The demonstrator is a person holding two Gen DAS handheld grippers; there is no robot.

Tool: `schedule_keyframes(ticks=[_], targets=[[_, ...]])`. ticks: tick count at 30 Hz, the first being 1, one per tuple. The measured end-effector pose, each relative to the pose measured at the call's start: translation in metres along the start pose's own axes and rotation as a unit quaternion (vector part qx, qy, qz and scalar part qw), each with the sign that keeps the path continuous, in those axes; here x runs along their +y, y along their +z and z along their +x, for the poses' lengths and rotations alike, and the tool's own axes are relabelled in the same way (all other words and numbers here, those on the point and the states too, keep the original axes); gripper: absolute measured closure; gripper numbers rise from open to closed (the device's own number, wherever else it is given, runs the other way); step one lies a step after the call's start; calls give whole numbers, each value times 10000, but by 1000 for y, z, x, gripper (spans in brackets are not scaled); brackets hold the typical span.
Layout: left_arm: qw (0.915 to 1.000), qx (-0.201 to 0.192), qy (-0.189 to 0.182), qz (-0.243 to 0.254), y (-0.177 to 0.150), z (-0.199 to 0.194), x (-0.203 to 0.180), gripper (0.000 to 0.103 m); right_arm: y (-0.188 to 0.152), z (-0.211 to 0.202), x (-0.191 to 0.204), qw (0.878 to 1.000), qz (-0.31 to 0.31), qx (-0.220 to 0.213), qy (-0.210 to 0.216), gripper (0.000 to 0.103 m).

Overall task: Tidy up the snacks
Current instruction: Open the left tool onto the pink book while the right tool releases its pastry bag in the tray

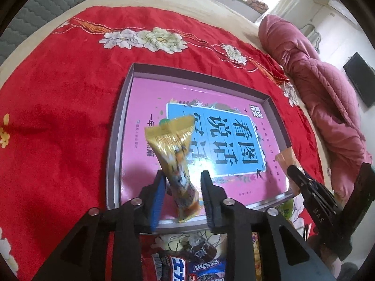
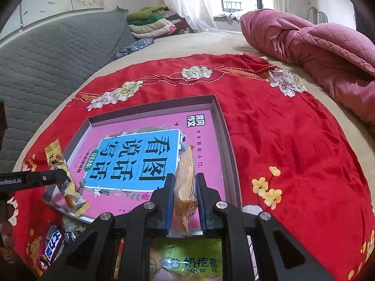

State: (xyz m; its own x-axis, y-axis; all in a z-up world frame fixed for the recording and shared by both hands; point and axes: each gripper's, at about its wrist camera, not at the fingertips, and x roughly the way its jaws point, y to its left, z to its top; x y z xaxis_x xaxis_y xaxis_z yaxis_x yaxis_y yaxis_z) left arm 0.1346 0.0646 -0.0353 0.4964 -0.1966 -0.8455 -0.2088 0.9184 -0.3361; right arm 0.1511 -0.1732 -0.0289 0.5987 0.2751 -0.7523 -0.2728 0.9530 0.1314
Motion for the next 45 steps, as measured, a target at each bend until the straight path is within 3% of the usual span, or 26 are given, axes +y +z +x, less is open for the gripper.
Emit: schedule_keyframes(ticks=[12, 27, 29, 31, 38, 42, 45], targets=[[10000, -47, 33, 25, 0, -7, 1, 58, -1, 0, -8, 9999, 129, 46, -97, 84], [9998, -202, 54, 48, 1, -26, 2, 54, -4, -9, -13, 9997, 179, 11, -144, 83], [9998, -208, 33, 57, 1, -28, 2, 51, -3, -11, -14, 9997, 204, -6, -142, 80], [9997, -226, 30, 77, 0, -30, 1, 49, -3, -12, -16, 9996, 234, -24, -139, 70], [9995, -287, 22, 126, 0, -38, -1, 48, -2, -16, -20, 9994, 306, -59, -146, 67], [9994, -299, 26, 144, -2, -41, -1, 47, -2, -22, -20, 9994, 315, -114, -95, 57], [9994, -307, 15, 154, -2, -43, -1, 42, -2, -27, -19, 9993, 333, -161, -30, 56]])
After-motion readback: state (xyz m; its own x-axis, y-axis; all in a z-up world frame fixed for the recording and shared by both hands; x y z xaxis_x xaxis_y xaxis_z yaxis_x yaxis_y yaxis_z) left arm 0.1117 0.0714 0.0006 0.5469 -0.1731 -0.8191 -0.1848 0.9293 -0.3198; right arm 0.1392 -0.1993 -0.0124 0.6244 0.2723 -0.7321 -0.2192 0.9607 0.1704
